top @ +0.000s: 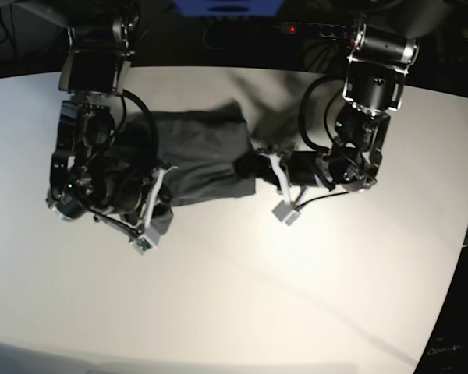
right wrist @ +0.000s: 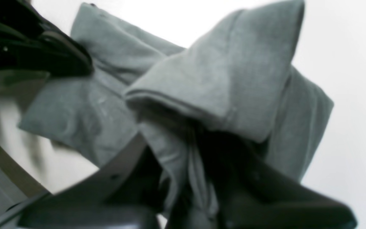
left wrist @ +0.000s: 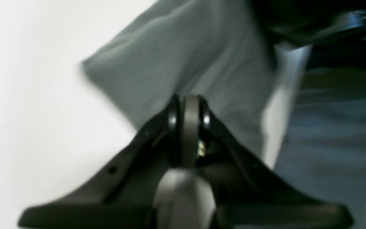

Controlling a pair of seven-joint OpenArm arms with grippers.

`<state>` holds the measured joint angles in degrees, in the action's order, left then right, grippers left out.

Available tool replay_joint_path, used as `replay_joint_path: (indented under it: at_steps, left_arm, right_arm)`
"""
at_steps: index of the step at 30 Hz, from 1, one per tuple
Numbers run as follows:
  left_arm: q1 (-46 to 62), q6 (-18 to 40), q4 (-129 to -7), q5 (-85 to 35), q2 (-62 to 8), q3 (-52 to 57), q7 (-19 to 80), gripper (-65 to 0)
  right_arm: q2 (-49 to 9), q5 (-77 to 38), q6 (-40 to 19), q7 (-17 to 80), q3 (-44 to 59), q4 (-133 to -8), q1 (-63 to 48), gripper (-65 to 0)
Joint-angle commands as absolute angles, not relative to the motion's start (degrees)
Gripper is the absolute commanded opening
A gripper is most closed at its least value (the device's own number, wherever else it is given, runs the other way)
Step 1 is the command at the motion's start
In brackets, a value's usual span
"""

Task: Fold the T-shirt properly
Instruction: 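Grasp the strip end with the right gripper and fold it toward the left gripper, then open the left gripper and withdraw it from the folded shirt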

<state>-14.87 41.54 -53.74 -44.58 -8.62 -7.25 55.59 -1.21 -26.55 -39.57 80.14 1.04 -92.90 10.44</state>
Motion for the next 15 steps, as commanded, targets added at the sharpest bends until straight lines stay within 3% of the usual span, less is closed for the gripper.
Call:
replay_joint_path:
  at_steps: [1,7,15]
  left_arm:
    - [-15.16,40.0,-55.08,-41.71,-9.8,-6.81,57.98,-62.5]
    - [-15.16,40.0,-63.25,-46.99,-9.89,-6.73,61.41,-62.5]
    - [-15.52,40.0,-65.01,-52.44,-9.71,-6.73,61.32,-62.5]
  right_arm:
    - [-1.54,-27.74,-40.0,80.0,1.1,-94.02,11.65,-64.7]
    - [-1.8,-27.56,-40.0,80.0,1.01,-94.02,11.74,-64.7]
    - [-2.42,-27.56,-40.0,80.0,1.1,-94.11,11.91,-64.7]
